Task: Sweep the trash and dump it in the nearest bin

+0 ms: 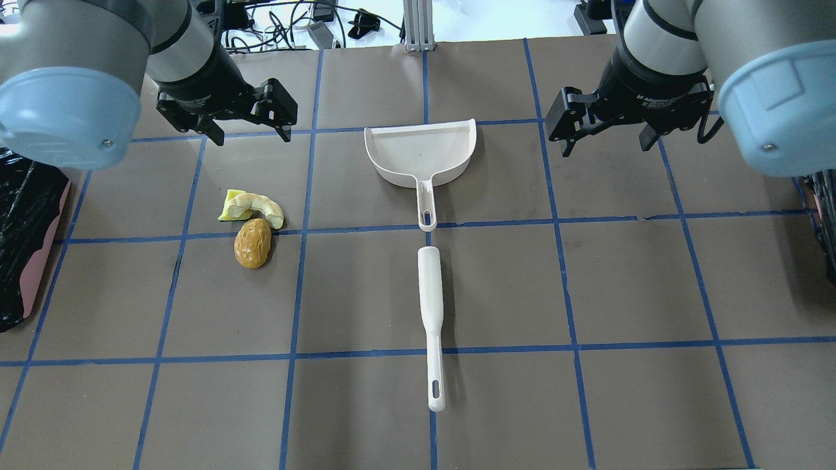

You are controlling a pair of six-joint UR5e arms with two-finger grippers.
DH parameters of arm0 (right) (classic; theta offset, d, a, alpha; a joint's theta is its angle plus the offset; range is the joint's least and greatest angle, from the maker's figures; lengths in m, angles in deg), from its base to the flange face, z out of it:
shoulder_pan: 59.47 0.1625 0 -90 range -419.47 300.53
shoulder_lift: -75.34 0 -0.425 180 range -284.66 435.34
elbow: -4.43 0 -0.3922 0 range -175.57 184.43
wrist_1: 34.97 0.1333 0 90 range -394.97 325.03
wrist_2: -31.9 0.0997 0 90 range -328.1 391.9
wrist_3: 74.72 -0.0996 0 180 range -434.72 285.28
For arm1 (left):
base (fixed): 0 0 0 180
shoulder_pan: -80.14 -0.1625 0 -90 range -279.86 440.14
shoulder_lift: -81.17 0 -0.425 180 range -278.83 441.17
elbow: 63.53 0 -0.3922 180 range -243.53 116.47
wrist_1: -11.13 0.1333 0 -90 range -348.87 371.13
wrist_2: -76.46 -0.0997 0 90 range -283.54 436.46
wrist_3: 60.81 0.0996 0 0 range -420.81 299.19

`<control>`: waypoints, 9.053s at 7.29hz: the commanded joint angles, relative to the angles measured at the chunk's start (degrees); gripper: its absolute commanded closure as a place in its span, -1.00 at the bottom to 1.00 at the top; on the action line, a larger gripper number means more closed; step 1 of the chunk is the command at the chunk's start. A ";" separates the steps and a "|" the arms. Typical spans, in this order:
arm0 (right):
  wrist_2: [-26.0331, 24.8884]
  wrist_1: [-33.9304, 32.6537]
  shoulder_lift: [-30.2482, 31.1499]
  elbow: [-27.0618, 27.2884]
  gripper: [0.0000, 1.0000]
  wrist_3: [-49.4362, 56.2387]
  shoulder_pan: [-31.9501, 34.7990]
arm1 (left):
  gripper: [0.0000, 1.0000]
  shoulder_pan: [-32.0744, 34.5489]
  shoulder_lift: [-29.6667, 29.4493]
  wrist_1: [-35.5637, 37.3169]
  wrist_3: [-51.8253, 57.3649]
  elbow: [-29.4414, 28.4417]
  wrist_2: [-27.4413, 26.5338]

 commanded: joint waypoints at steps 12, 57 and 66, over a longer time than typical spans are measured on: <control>4.87 -29.48 -7.73 32.61 -0.81 -32.30 31.60 | -1.00 17.37 -18.98 17.12 -7.05 -0.08 0.90; 14.01 -21.57 -47.11 -27.24 1.00 -88.73 49.62 | 1.00 -44.15 -23.04 14.49 128.94 1.59 6.61; 9.52 -19.37 -49.47 -29.08 1.00 -83.73 49.53 | 1.00 -41.69 -24.18 15.81 127.24 1.59 5.91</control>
